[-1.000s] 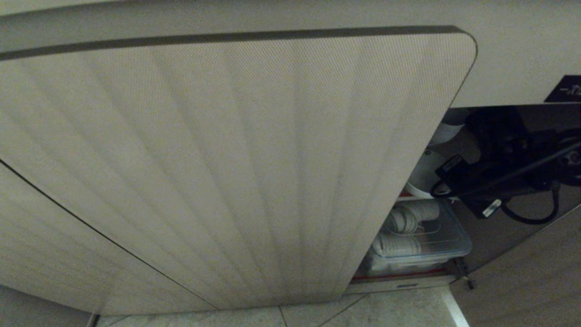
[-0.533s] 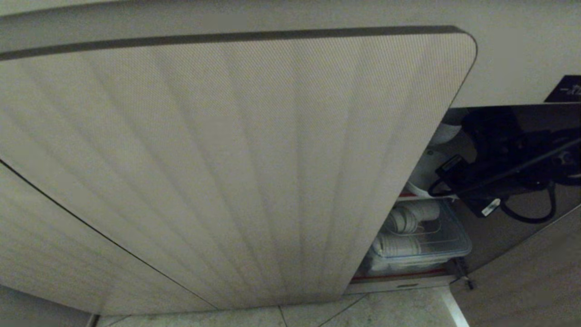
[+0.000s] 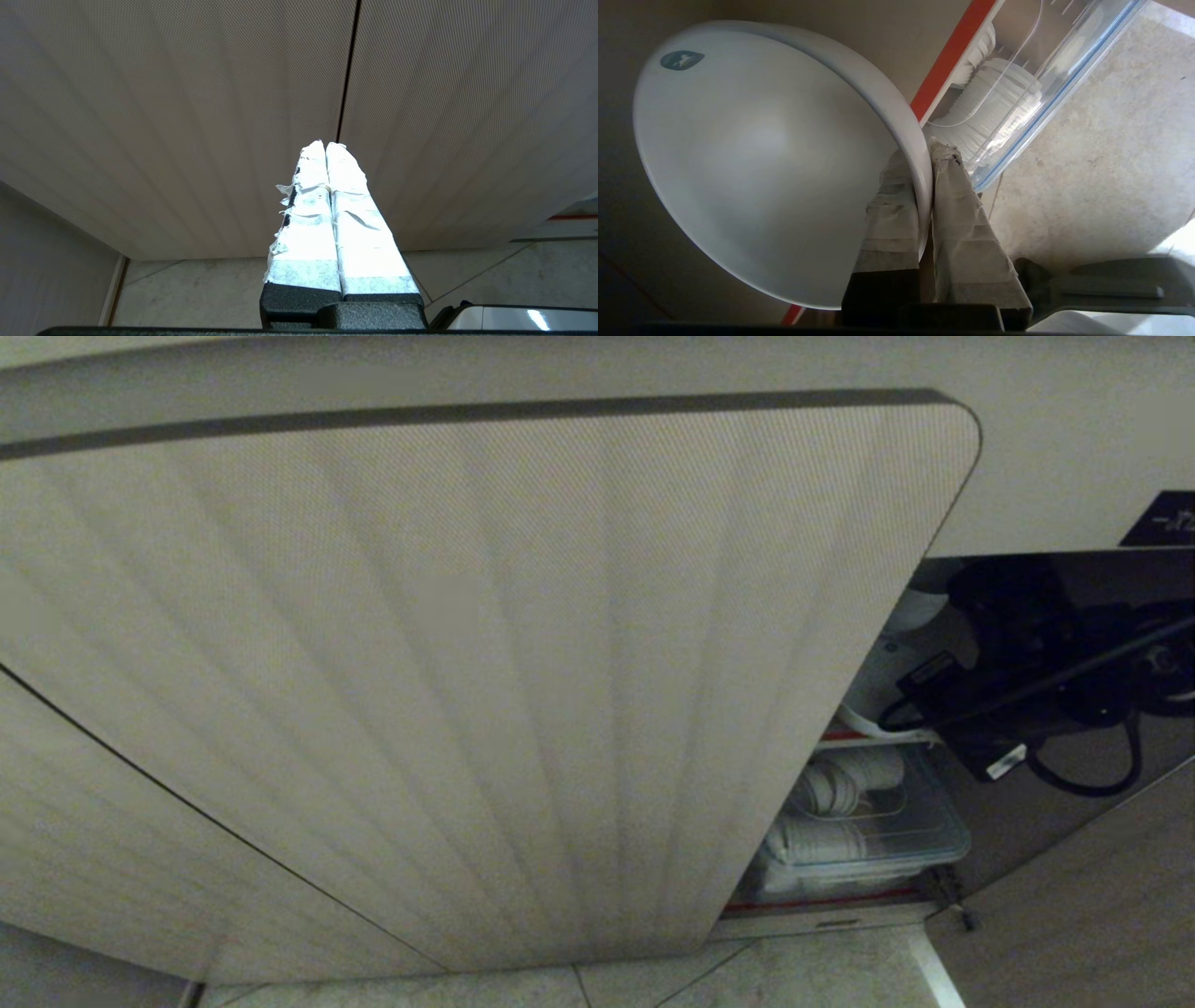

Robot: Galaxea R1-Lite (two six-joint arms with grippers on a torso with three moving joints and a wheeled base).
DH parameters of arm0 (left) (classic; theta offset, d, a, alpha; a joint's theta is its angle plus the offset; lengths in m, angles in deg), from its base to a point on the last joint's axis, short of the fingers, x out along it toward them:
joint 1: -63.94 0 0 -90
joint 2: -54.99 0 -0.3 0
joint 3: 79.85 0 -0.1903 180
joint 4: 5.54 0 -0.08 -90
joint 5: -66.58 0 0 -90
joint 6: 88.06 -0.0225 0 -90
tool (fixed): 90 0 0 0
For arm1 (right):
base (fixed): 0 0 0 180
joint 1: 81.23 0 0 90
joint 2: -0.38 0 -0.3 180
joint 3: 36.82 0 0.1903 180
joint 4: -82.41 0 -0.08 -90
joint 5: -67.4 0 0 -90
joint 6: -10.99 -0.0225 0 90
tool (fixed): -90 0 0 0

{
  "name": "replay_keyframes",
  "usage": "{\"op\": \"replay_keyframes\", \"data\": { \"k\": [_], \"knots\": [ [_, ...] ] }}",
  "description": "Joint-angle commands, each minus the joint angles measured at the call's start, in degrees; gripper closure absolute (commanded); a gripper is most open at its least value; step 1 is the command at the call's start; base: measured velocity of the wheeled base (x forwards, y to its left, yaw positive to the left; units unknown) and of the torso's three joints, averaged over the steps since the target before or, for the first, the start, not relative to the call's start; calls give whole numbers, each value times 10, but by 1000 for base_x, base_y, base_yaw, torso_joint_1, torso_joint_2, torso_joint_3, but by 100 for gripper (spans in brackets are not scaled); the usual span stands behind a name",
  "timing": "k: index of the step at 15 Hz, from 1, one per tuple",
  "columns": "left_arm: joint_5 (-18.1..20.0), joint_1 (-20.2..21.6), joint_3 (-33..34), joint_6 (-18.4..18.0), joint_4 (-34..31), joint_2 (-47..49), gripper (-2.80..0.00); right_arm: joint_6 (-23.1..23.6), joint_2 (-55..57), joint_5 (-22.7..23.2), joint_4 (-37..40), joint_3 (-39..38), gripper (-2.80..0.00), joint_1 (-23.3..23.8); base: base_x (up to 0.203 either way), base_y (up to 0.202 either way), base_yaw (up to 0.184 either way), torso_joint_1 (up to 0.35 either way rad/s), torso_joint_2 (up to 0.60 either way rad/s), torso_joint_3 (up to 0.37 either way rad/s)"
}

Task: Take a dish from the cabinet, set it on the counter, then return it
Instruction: Put it back into the cabinet

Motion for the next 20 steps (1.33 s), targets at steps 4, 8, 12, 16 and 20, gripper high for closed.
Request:
{"op": "replay_keyframes", "data": {
  "k": [4,8,12,16,20],
  "knots": [
    [0,0,0,0,0,0,0,-25,1,-7,-2,0,0,0,0,0,0,0,0,0],
    [0,0,0,0,0,0,0,-68,1,-6,-3,0,0,0,0,0,0,0,0,0],
    [0,0,0,0,0,0,0,-105,3,-4,-5,1,0,0,0,0,0,0,0,0],
    [0,0,0,0,0,0,0,-118,6,-1,-39,0,0,0,0,0,0,0,0,0],
    [0,0,0,0,0,0,0,-126,8,1,-55,-1,0,-1,0,0,0,0,0,0]
  ]
}}
